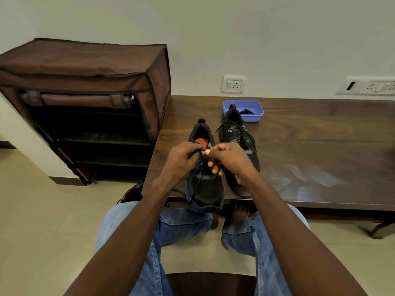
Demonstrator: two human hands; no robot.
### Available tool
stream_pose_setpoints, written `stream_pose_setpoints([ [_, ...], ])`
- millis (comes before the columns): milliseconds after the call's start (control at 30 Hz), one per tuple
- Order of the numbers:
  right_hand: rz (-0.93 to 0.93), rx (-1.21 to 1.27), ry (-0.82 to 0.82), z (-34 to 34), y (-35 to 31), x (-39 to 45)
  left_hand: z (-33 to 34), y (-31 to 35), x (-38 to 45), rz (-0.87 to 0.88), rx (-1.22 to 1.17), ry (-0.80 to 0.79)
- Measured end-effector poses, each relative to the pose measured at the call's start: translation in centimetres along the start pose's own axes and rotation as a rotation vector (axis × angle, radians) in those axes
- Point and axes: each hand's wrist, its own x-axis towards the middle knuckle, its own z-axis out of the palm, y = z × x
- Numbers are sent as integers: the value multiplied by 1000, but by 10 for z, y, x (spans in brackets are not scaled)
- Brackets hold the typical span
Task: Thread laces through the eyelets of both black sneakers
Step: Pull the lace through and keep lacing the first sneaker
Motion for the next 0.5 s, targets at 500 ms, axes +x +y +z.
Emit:
stream_pose_setpoints([
  [500,-114,-397,548,-14,13,19,6,-7,-4,-138,92,40],
])
